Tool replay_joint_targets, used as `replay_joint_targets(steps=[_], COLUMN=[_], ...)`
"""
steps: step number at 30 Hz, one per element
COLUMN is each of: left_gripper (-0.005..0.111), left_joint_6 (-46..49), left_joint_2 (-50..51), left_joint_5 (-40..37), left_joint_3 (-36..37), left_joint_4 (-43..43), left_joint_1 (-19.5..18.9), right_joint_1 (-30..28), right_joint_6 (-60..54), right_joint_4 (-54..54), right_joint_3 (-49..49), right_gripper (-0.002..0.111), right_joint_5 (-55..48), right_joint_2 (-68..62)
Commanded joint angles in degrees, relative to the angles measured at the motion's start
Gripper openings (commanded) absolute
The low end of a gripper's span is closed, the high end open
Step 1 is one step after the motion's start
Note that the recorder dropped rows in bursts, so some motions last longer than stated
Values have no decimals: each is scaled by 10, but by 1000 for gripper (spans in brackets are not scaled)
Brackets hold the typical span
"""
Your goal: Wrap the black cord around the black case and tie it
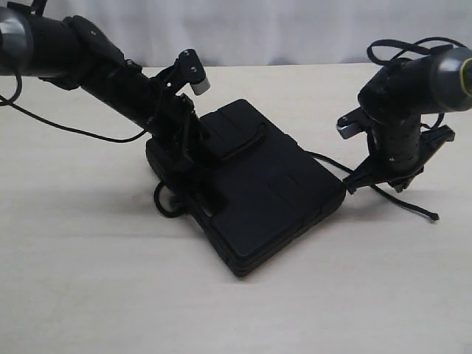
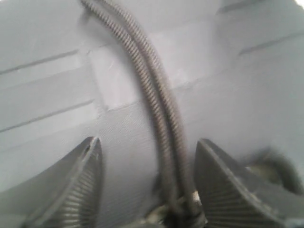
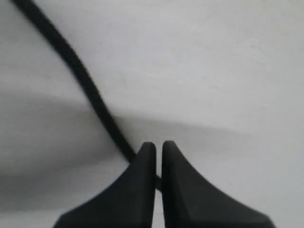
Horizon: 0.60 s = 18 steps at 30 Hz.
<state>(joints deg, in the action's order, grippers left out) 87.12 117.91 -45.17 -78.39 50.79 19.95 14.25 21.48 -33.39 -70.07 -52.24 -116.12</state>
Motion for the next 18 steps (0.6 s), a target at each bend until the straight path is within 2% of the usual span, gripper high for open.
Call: replay_joint_targets(steps=[1, 4, 7, 12, 15, 18], left_gripper=[54, 54, 54, 54, 54, 54], left_joint_6=[-2, -6, -18, -96, -122, -124], left_joint_2=[-1, -1, -1, -8, -25, -41], left_joint_5=[-19, -25, -41, -72, -68, -70], left_joint_3=[0, 0, 0, 0, 0, 0], left_joint_4=[24, 24, 22, -76, -115, -117], left_joint_1=[1, 1, 1, 1, 1, 1], right_joint_1=[-2, -3, -3, -1, -1, -1], right_joint_6=[-104, -169, -308, -201, -259, -318], right_joint_4=[113, 196, 334, 251, 334, 419], right_joint_3=[2, 2, 2, 4, 11, 11], right_gripper=[4, 4, 4, 4, 4, 4], right_joint_5=[52, 69, 73, 81, 73, 56], right_joint_2=[40, 79, 81, 56, 55, 55])
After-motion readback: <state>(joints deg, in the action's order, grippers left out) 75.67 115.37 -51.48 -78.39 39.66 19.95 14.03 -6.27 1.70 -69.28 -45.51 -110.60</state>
